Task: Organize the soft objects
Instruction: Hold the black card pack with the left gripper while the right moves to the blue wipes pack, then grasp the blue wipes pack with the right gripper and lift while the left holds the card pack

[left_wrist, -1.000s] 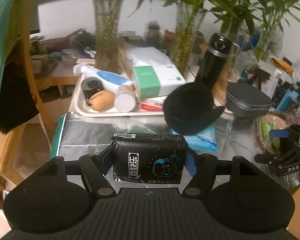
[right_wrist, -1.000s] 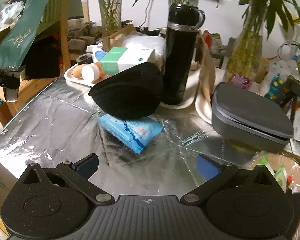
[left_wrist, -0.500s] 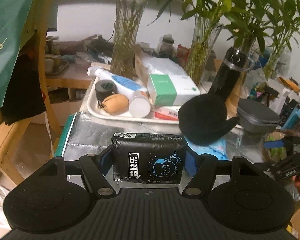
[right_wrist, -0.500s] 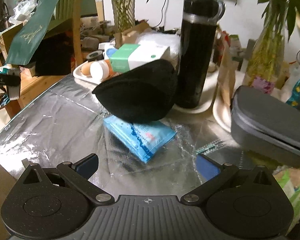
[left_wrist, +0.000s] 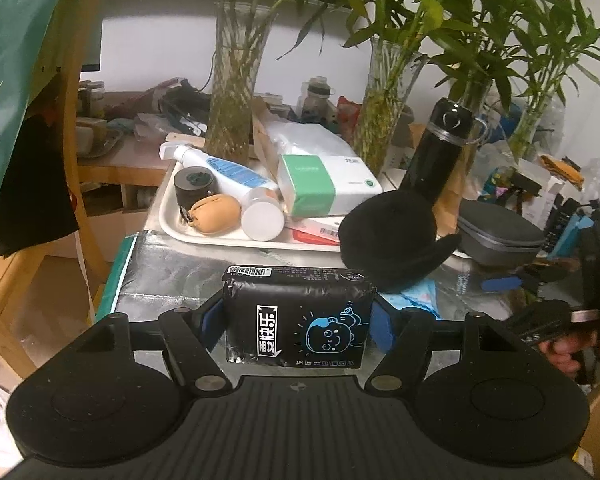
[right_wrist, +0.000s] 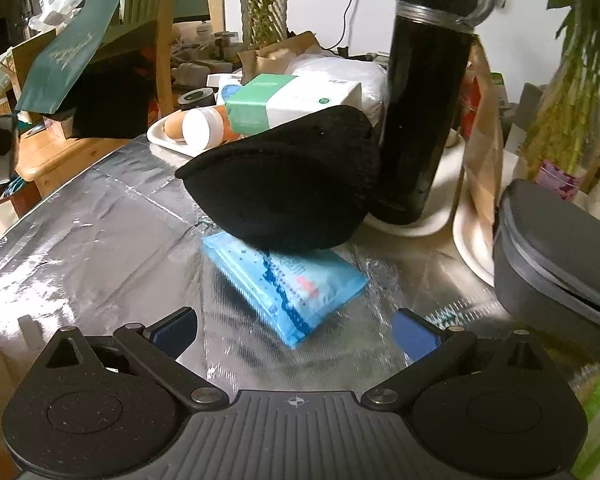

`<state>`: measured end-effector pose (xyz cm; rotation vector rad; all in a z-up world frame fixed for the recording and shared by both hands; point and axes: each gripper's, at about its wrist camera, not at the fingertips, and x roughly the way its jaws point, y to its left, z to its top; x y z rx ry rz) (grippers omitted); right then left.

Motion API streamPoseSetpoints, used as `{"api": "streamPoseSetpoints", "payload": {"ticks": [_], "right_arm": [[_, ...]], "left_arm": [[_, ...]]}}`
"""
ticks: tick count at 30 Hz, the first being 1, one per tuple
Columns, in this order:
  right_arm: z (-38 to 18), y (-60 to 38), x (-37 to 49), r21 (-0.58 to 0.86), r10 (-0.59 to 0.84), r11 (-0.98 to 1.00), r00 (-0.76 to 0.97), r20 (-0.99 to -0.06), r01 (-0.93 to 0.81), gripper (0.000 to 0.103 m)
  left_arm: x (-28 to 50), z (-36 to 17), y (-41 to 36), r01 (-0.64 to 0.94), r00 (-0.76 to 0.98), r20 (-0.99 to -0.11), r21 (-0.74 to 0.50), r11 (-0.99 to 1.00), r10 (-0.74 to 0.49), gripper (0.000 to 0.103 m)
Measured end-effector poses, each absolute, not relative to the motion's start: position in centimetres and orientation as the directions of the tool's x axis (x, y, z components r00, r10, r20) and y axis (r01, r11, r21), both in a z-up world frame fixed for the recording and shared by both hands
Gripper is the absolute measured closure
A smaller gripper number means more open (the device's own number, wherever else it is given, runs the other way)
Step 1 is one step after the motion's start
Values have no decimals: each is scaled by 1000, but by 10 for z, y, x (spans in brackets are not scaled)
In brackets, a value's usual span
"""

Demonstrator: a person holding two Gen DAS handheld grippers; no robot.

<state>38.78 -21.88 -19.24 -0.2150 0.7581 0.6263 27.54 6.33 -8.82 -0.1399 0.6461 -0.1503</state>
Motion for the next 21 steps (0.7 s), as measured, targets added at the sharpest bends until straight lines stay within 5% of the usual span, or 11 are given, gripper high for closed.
{"api": "streamPoseSetpoints", "payload": {"ticks": [21], "right_arm": [[-224, -177, 435, -7, 481, 747, 547, -685, -665, 0]], "left_arm": [[276, -93, 73, 60, 774, -611, -193, 979, -167, 34]]}}
